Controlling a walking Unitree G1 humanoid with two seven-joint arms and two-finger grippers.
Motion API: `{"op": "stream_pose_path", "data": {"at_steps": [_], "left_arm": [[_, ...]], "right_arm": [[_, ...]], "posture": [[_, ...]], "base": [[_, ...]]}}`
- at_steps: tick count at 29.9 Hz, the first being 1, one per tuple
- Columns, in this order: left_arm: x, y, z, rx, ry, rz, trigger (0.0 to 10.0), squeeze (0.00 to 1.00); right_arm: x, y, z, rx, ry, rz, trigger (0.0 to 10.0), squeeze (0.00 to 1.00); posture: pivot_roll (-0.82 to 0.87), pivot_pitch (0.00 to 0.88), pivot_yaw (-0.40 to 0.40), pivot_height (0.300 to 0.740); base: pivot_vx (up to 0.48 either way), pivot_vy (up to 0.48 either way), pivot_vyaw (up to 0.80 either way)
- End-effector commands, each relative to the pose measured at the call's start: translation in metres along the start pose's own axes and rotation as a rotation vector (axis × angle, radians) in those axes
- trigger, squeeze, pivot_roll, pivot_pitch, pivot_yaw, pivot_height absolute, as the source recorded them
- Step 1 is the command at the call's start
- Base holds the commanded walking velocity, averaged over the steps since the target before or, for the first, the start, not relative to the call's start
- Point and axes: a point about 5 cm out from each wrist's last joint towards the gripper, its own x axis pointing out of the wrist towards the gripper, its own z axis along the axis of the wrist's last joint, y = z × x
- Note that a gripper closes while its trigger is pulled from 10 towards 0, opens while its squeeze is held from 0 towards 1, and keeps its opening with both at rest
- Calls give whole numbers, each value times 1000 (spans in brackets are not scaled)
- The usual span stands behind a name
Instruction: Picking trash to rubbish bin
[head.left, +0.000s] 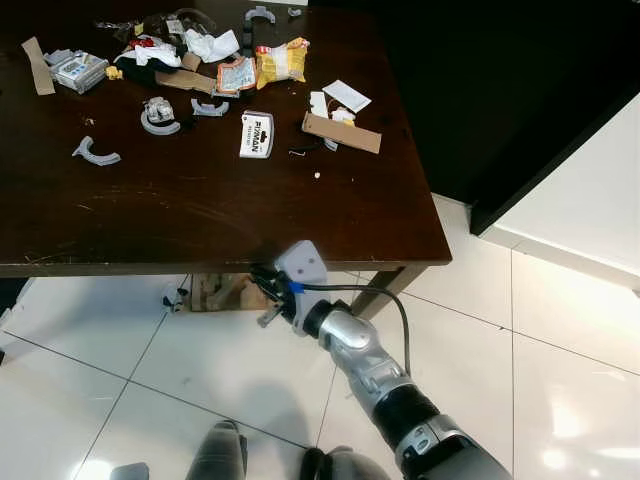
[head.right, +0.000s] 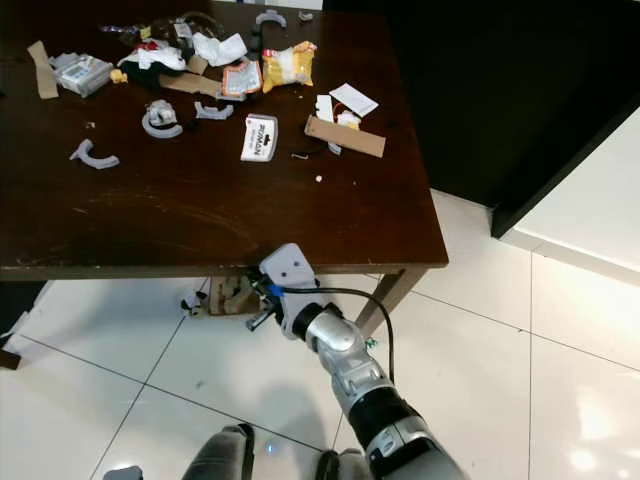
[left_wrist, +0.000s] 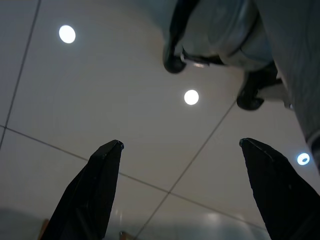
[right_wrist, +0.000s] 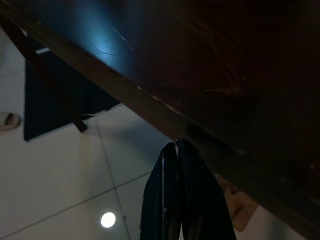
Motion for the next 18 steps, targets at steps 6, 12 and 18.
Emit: {"op": "stream_pose_path", "data": {"at_steps": [6, 12, 18], "left_arm": [[0, -14, -12, -44, 38, -29, 10000, 0], [1, -3, -3, -100, -4, 27, 10000, 0], [0, 9, 6, -142, -43, 78, 10000, 0]], "right_arm": [[25, 47, 28, 507, -151, 262, 10000, 0], [29, 39, 47, 621, -238, 273, 10000, 0], [35, 29, 56, 575, -251, 262, 10000, 0]], "posture": [[322, 232, -127, 740], [331, 216, -129, 740], [362, 190, -131, 740]], "base": [[0, 0, 0], [86, 0, 0], [480, 0, 0]]}}
